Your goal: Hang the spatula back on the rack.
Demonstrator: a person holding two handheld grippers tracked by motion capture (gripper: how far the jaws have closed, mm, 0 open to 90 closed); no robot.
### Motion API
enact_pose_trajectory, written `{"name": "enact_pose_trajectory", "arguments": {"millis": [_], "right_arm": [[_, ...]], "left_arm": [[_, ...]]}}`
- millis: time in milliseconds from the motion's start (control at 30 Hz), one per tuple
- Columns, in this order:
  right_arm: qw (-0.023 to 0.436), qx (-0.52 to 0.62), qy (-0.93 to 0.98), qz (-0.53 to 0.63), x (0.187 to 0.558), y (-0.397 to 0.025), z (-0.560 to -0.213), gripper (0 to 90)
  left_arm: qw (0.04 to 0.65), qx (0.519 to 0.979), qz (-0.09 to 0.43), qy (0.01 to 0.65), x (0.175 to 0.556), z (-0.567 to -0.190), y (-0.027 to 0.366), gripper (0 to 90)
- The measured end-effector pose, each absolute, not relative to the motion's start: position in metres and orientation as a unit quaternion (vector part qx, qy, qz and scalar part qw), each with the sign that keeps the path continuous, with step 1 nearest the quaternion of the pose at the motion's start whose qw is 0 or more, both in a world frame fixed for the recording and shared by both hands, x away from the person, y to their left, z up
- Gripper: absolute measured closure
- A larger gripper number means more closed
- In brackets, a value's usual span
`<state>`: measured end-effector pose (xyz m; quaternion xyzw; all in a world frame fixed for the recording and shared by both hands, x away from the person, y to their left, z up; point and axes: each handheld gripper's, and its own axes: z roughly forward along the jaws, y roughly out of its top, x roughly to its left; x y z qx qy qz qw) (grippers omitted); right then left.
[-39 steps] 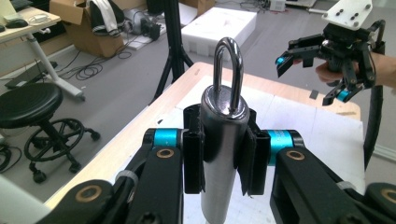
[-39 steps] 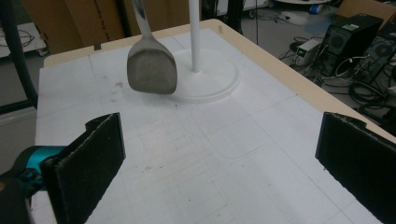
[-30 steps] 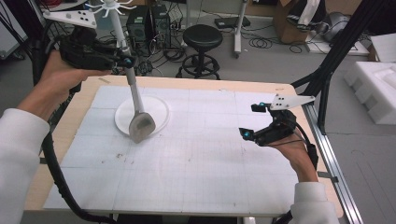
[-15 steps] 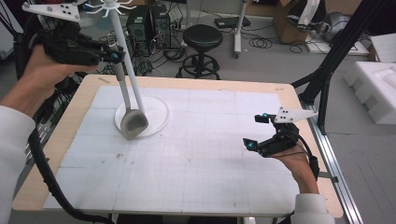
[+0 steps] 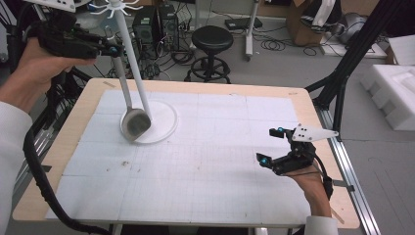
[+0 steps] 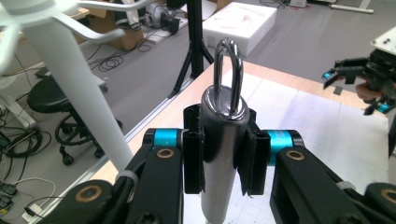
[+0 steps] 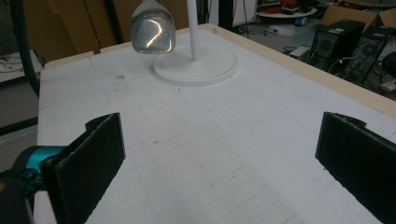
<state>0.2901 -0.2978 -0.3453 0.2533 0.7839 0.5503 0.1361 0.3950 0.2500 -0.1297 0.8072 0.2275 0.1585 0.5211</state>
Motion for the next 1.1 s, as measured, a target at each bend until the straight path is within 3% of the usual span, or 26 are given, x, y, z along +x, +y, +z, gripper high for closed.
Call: {"name": "enact_pose_trajectory", "arguments": {"millis": [1100], "right_arm": [[0.132,0.252,0.779,0.558,0.283,-0.302,-0.354,0.4]], "left_arm": [[0.526,0.800,0.149,0.249,0.419,-0.126,0.252,74.4]]}}
